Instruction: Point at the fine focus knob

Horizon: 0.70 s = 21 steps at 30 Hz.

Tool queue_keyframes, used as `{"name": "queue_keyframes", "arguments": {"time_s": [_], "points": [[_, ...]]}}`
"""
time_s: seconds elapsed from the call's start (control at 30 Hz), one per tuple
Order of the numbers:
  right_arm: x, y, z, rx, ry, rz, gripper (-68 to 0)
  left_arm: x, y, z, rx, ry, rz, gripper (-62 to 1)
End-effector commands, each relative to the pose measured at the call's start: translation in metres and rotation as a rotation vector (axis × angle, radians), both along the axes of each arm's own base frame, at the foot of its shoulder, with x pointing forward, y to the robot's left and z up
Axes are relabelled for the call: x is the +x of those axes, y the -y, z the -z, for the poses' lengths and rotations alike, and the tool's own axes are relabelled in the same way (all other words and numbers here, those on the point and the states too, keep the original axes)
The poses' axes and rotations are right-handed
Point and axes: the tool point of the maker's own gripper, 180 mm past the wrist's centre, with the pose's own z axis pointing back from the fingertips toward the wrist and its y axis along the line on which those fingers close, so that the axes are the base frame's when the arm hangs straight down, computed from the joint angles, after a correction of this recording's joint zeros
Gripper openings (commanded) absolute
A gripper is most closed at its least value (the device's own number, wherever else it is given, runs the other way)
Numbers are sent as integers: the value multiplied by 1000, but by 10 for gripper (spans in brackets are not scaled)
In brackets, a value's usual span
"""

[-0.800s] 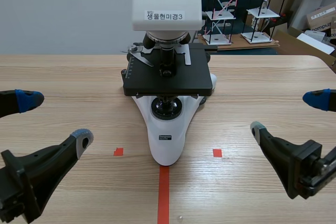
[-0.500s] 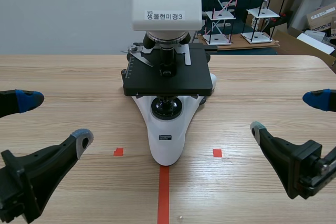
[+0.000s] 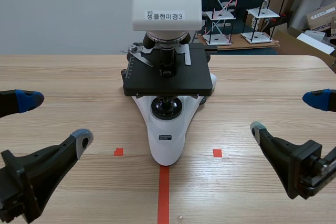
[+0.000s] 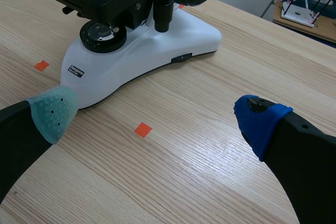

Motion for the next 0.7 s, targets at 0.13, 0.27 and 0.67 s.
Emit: {"name": "queue_keyframes", "arguments": {"time_s": [0.13,0.27,0.67], "points": [[9,9,-8,-7,49,27,-64,1,2,-9,-22,25,2,14],[20,20,-5,-15,65,55,-258,1,2,-9,-22,25,2,14],[85,77,-14,-62,172,177,-638,1,2,-9,-22,25,2,14]]}}
